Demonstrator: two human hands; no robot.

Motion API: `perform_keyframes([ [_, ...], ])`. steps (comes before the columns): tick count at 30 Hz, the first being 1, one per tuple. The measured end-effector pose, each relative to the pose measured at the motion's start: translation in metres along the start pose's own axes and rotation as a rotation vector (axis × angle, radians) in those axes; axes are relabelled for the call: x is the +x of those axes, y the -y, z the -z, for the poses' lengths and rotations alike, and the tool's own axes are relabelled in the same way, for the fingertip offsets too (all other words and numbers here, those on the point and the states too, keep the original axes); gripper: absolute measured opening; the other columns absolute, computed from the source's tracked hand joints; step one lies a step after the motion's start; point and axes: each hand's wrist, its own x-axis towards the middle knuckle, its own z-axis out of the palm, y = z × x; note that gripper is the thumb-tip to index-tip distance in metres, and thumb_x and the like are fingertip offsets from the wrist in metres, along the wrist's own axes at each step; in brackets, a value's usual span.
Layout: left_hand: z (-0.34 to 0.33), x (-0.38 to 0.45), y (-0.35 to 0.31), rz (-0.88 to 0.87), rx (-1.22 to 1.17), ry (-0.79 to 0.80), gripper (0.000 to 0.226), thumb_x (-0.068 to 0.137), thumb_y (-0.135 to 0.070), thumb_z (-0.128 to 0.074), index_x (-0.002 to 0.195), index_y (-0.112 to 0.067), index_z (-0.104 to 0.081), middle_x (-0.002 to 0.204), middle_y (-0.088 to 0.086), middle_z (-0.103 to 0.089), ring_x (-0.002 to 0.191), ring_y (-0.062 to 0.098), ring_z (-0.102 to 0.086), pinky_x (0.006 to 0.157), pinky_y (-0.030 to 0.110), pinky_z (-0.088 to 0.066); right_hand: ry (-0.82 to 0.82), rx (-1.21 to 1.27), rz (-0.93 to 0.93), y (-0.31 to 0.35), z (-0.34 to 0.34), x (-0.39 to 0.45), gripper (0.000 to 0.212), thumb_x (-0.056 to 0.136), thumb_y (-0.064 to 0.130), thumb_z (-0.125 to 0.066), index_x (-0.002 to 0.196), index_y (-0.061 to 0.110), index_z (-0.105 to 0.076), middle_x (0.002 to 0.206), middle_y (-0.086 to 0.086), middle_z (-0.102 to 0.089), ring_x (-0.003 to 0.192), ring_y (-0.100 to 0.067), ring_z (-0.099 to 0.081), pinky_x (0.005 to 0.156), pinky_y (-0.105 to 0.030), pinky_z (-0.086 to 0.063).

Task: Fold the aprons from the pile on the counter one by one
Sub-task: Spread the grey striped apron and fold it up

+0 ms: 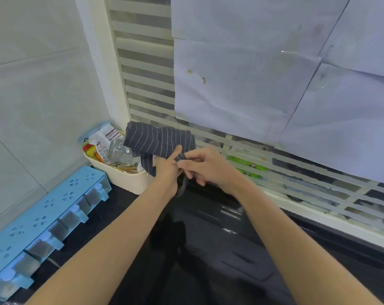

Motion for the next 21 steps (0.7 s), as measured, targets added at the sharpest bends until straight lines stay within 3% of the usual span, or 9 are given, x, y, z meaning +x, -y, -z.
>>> perform_keyframes([
  [3, 0.01, -0.002, -0.007, 0.02, 0.082, 0.057, 0.041, 0.089, -0.012, -0.061, 0.124, -0.005, -0.041, 0.12, 0.012, -0.058, 0.108, 0.022, -0.059, 0.087, 0.034, -0.052, 0.062, -0.256, 0.019, 0.004, 0.02, 0.005, 0.022, 0.094, 0.018, -0.055, 0.088, 0.002, -0.069, 0.055, 0.004, -0.054, 0.041, 0.001, -0.042, 0.048, -0.005, -0.036],
  [6, 0.022, -0.006, -0.012, 0.132, 0.11, 0.154, 0.046, 0.088, -0.01, -0.061, 0.131, -0.005, -0.043, 0.116, 0.01, -0.062, 0.1, 0.019, -0.063, 0.074, 0.029, -0.053, -0.008, -0.432, 0.067, 0.004, 0.03, 0.014, 0.017, 0.093, 0.018, -0.057, 0.103, 0.014, -0.07, 0.072, 0.009, -0.064, 0.062, 0.012, -0.052, 0.064, -0.002, -0.036],
  [8, 0.024, -0.011, -0.012, 0.192, 0.158, 0.28, 0.041, 0.092, -0.01, -0.055, 0.132, -0.01, -0.045, 0.118, 0.011, -0.063, 0.097, 0.021, -0.065, 0.073, 0.031, -0.056, -0.079, -0.517, 0.067, 0.0, 0.035, 0.02, 0.014, 0.09, 0.025, -0.062, 0.088, 0.013, -0.07, 0.082, 0.006, -0.066, 0.075, 0.0, -0.055, 0.074, -0.017, -0.04],
  [10, 0.026, -0.016, -0.013, 0.234, 0.177, 0.401, 0.035, 0.095, -0.009, -0.05, 0.13, -0.012, -0.048, 0.115, 0.01, -0.065, 0.093, 0.02, -0.067, 0.075, 0.033, -0.057, -0.15, -0.588, 0.013, -0.007, 0.042, 0.023, 0.032, 0.084, 0.036, -0.067, 0.064, 0.016, -0.053, 0.066, 0.005, -0.051, 0.062, -0.006, -0.045, 0.062, -0.022, -0.036],
  [12, 0.03, -0.02, -0.017, 0.255, 0.139, 0.501, 0.03, 0.095, -0.007, -0.048, 0.125, -0.011, -0.052, 0.107, 0.009, -0.068, 0.089, 0.019, -0.068, 0.076, 0.032, -0.058, -0.202, -0.562, -0.048, -0.012, 0.049, 0.022, 0.045, 0.077, 0.044, -0.071, 0.058, 0.016, -0.042, 0.059, 0.003, -0.043, 0.054, -0.01, -0.037, 0.057, -0.024, -0.033],
  [16, 0.041, -0.023, -0.022, 0.318, 0.027, 0.596, 0.035, 0.084, -0.011, -0.053, 0.118, -0.005, -0.059, 0.11, 0.012, -0.066, 0.097, 0.021, -0.065, 0.085, 0.033, -0.055, -0.256, -0.433, -0.06, -0.025, 0.058, 0.016, 0.046, 0.074, 0.046, -0.073, 0.058, 0.012, -0.046, 0.055, -0.001, -0.042, 0.055, -0.015, -0.039, 0.058, -0.027, -0.034],
  [19, 0.048, -0.025, -0.025, 0.349, -0.018, 0.643, 0.028, 0.08, -0.012, -0.058, 0.106, -0.005, -0.065, 0.102, 0.012, -0.07, 0.09, 0.021, -0.069, 0.073, 0.032, -0.059, -0.335, -0.262, -0.088, -0.034, 0.064, 0.01, 0.035, 0.082, 0.031, -0.069, 0.065, 0.004, -0.054, 0.055, -0.003, -0.041, 0.054, -0.015, -0.036, 0.056, -0.025, -0.033],
  [21, 0.05, -0.028, -0.029, 0.35, 0.039, 0.694, 0.041, 0.069, -0.016, -0.077, 0.107, -0.004, -0.065, 0.099, 0.013, -0.071, 0.087, 0.022, -0.07, 0.067, 0.031, -0.058, -0.339, -0.131, -0.157, -0.039, 0.067, 0.007, 0.027, 0.087, 0.018, -0.064, 0.065, 0.006, -0.056, 0.052, 0.0, -0.043, 0.05, -0.013, -0.035, 0.048, -0.022, -0.033],
])
